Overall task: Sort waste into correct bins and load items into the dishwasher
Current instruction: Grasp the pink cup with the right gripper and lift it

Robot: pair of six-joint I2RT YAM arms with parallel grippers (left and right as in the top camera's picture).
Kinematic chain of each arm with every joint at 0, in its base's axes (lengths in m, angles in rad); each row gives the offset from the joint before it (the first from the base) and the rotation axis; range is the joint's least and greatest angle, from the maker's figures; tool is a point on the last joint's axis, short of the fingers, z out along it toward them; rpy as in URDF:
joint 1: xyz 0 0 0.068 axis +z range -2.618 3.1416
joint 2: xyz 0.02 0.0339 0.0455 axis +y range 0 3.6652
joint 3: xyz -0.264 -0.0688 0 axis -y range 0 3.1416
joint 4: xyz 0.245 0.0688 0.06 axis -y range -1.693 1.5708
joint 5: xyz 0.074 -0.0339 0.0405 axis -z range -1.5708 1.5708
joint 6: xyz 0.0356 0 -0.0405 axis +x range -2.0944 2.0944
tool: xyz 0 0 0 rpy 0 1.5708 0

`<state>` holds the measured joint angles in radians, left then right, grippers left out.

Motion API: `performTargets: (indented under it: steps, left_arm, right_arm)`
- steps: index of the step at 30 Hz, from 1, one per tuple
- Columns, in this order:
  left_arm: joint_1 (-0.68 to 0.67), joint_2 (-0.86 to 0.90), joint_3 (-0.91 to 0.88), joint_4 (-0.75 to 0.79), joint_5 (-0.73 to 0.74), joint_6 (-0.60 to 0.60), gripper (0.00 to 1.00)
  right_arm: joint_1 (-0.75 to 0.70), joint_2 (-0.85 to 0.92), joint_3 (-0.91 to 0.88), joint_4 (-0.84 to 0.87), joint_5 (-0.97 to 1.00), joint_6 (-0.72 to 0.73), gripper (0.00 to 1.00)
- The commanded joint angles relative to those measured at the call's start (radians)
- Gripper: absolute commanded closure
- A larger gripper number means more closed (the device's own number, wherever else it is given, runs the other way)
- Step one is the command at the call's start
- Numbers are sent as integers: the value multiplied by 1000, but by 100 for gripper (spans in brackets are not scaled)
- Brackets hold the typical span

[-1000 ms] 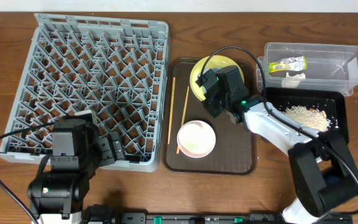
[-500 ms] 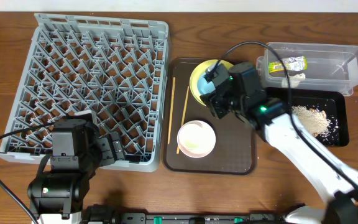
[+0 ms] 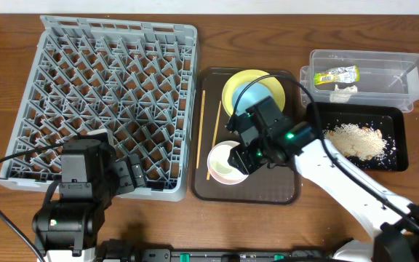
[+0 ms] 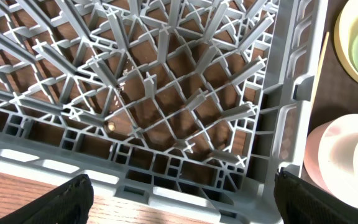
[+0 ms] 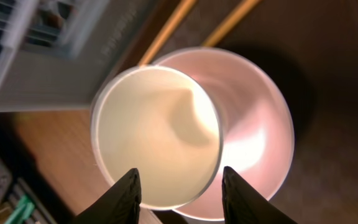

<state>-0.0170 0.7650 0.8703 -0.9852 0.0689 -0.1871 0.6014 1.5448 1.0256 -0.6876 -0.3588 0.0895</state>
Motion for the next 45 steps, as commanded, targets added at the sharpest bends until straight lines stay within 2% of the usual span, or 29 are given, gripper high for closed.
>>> performTargets:
  steps: [1,4,7,10,12,17,23,26,31,34,41,45]
  left_arm:
    - [-1,-2,19,-1,-1,-13,7]
    - [-1,-2,19,-1,-1,-12,7]
    - [-1,-2,19,-1,-1,-12,7]
    - [-1,-2,19,-1,-1,-12,7]
    - [-1,-2,19,-1,-1,-13,7]
    - [-1,-2,19,22,54,-13,7]
    - [-1,24,18,124,269,-44,7]
    - [-2,71,18,187,415,-109,6]
    - [-2,192,18,369,769,-147,6]
    - [-2,291,18,505,976,-221,6]
    - [-2,469,18,788,1341,-373,6]
    - [-2,527,18,930,1449,-497,6]
  right_arm:
    - [22,48,1,0,104,99,61]
    - [22,79,1,11,108,124,64]
    - [22,90,1,23,108,124,84]
    - [18,80,4,53,108,124,94]
    - [6,63,17,60,108,123,99]
    - [-89,-43,94,43,108,123,99]
    - [-246,-155,118,46,86,150,99]
    - [-291,-163,118,49,-89,124,99]
    - [-299,-146,117,52,-369,57,99]
    - [-299,-145,117,84,-529,44,99]
    - [-299,-145,117,222,-731,66,99]
    - [-299,-145,117,288,-773,83,99]
